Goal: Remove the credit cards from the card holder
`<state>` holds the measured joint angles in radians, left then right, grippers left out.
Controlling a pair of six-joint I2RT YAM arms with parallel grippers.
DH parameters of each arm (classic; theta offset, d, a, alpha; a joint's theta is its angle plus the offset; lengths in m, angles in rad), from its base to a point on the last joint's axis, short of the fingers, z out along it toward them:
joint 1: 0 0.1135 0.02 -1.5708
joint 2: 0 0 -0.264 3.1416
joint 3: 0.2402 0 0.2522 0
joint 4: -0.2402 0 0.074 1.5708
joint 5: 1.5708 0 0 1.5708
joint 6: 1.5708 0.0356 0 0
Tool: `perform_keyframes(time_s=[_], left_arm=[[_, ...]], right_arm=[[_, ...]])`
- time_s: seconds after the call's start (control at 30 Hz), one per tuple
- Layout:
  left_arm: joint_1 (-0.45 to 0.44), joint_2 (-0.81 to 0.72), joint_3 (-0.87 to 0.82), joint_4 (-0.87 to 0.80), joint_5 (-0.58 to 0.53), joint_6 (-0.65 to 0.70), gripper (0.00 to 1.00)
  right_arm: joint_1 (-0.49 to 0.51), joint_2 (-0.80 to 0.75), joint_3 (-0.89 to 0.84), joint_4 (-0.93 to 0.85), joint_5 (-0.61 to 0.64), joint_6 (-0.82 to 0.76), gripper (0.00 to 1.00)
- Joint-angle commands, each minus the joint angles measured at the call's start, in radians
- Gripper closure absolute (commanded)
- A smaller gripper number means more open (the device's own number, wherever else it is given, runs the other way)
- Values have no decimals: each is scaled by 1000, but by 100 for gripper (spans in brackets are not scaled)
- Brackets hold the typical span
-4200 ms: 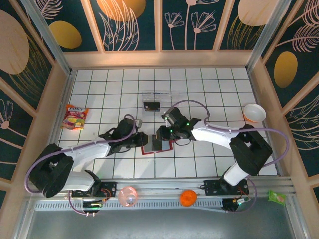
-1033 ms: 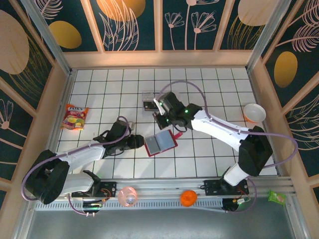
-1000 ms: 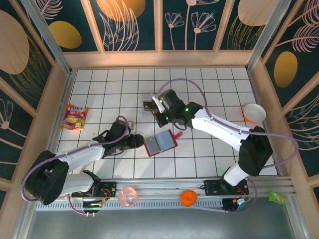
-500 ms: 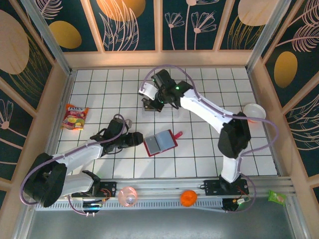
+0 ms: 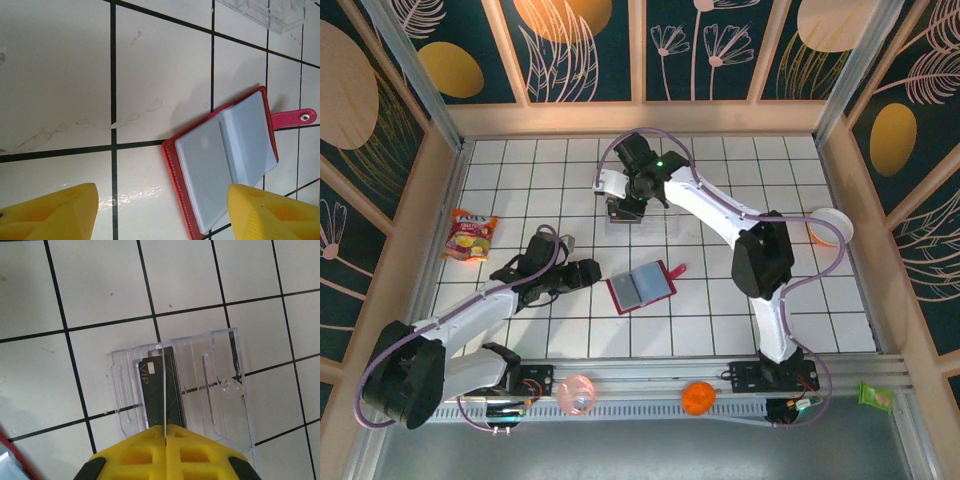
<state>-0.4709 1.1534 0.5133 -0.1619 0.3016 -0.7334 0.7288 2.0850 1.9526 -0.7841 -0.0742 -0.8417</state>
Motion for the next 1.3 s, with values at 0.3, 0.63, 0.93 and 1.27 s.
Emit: perform_keyframes(time_s=[0.3,0.63,0.93,1.27], left_arm=[[17,14,8,-27,22,19,32],[31,38,8,-16,22,26,32],[39,52,11,-5,31,32,32],[41,56,10,8,45,31,32]], right_arm=[[3,62,54,-44,17,-93,100],[3,93,48,-12,42,-96,100],[3,118,39,12,58,-90,100],[5,128,21,28,71,-86,100]])
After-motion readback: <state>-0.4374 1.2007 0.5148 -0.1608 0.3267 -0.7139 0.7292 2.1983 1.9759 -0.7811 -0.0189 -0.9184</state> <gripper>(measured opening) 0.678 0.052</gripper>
